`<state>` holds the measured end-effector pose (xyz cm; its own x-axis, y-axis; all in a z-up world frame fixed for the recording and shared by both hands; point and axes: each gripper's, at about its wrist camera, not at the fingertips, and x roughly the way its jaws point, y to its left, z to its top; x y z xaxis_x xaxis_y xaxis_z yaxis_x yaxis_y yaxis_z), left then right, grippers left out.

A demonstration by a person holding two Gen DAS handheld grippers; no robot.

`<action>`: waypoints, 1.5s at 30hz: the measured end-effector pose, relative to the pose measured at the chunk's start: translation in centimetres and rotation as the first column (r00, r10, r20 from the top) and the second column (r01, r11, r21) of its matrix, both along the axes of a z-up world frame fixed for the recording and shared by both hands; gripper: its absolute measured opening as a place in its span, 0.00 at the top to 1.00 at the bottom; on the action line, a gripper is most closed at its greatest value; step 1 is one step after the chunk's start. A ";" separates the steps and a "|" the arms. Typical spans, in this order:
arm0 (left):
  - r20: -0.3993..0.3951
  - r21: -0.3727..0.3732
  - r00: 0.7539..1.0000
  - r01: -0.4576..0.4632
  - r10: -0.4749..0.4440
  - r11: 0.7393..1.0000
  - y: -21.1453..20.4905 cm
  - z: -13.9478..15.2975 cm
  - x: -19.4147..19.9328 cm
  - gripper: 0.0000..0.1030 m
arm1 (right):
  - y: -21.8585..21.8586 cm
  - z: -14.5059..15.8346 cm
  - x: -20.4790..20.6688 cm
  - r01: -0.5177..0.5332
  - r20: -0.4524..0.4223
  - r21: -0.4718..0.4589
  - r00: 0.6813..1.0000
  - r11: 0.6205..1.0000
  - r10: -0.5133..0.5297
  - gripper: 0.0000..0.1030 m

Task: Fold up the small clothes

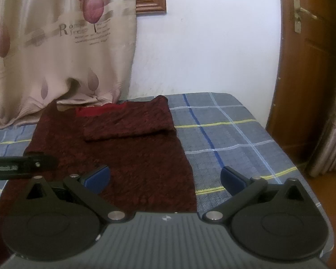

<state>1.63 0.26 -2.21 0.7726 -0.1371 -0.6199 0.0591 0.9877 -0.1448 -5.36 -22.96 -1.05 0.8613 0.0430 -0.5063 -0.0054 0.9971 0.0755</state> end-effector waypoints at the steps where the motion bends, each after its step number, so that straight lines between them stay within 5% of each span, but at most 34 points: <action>1: 0.000 0.009 1.000 0.000 0.000 1.000 -0.2 -0.1 0.2 0.00 | 0.0 0.0 -0.1 -0.001 0.006 -0.002 1.000 1.000 0.001 0.00; 9: 0.003 0.089 1.000 0.019 -0.019 0.996 -1.9 -0.9 1.1 0.01 | -0.7 0.2 0.1 -0.005 -0.006 0.017 1.000 1.000 0.005 0.00; 45: -0.010 0.112 0.999 0.038 -0.038 0.993 -3.0 -1.6 1.9 0.01 | -1.0 -0.5 0.4 -0.021 -0.027 0.046 0.999 0.999 0.022 0.00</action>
<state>3.50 -2.78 -3.85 0.7632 -0.0956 -0.6390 0.0962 0.9948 -0.0339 -4.99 -23.96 -1.54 0.8459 0.0854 -0.5265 -0.0243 0.9922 0.1219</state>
